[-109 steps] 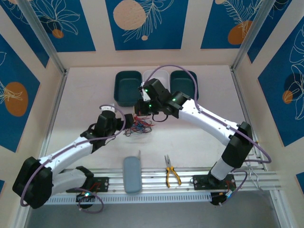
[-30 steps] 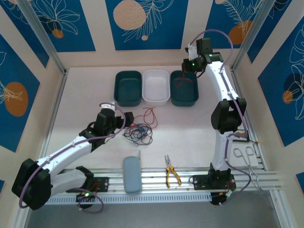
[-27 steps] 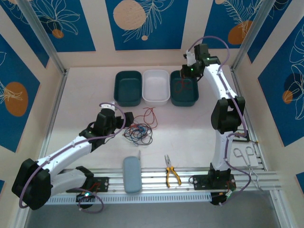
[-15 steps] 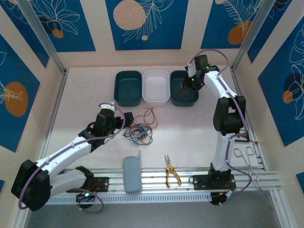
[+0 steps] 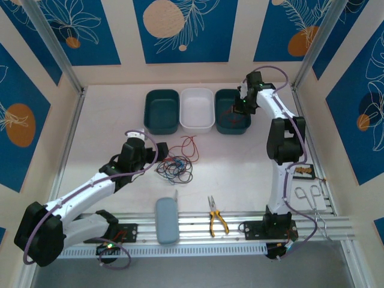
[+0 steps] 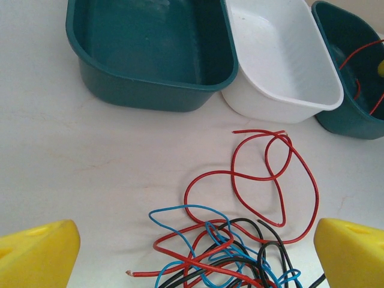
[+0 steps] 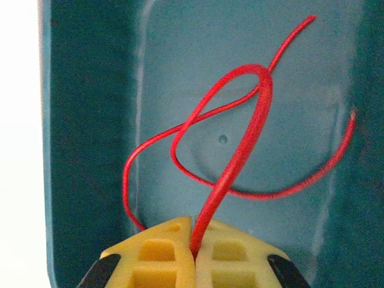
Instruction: Untangle the cables
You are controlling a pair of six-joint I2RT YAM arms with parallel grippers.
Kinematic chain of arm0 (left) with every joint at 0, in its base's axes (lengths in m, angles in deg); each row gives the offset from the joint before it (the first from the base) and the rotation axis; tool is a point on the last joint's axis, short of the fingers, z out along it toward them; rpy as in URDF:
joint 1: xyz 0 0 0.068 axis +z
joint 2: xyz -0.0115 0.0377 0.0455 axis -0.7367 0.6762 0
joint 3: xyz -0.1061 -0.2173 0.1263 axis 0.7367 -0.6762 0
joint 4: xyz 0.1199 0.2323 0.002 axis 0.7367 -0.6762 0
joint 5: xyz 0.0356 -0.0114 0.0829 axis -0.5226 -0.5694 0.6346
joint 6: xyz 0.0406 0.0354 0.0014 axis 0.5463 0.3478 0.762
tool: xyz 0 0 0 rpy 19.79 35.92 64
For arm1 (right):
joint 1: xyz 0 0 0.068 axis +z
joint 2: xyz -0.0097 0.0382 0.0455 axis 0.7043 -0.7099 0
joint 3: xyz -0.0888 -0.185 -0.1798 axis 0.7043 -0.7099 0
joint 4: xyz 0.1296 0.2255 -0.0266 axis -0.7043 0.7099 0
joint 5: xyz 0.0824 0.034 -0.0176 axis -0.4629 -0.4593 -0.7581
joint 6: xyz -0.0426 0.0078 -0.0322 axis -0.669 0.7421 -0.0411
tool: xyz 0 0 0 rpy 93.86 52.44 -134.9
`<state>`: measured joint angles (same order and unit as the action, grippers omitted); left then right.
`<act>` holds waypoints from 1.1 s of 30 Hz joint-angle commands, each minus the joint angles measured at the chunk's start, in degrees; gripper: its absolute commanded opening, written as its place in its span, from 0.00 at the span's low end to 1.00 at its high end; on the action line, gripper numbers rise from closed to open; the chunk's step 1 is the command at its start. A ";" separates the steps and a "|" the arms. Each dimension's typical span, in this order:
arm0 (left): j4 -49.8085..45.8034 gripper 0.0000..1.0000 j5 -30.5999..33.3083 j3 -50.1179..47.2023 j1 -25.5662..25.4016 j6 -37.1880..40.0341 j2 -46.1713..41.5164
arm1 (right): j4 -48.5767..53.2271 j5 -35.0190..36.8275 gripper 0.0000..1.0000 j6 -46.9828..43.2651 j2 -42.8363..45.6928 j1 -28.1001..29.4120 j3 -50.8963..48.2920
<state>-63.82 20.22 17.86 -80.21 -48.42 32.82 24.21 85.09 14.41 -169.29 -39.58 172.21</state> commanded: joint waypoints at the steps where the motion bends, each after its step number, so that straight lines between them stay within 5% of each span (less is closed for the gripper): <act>1: -1.07 1.00 -0.26 -0.44 0.14 -0.57 -1.38 | 2.97 2.37 0.00 0.82 -2.84 1.68 4.60; 13: -1.15 1.00 -0.22 -0.57 0.10 -0.97 -1.47 | 11.90 9.38 0.00 2.11 -10.25 2.15 17.54; 23: -1.15 1.00 -0.19 -0.18 0.07 -0.21 -1.51 | 13.95 14.12 0.43 5.11 -0.10 1.75 12.37; 33: -0.99 1.00 0.56 -0.31 0.13 -0.13 -1.64 | 10.45 13.34 0.49 8.36 11.28 2.25 1.15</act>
<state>-64.47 20.25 17.82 -80.21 -49.01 32.21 35.45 99.86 20.86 -161.60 -37.64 176.12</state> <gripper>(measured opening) 0.998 0.490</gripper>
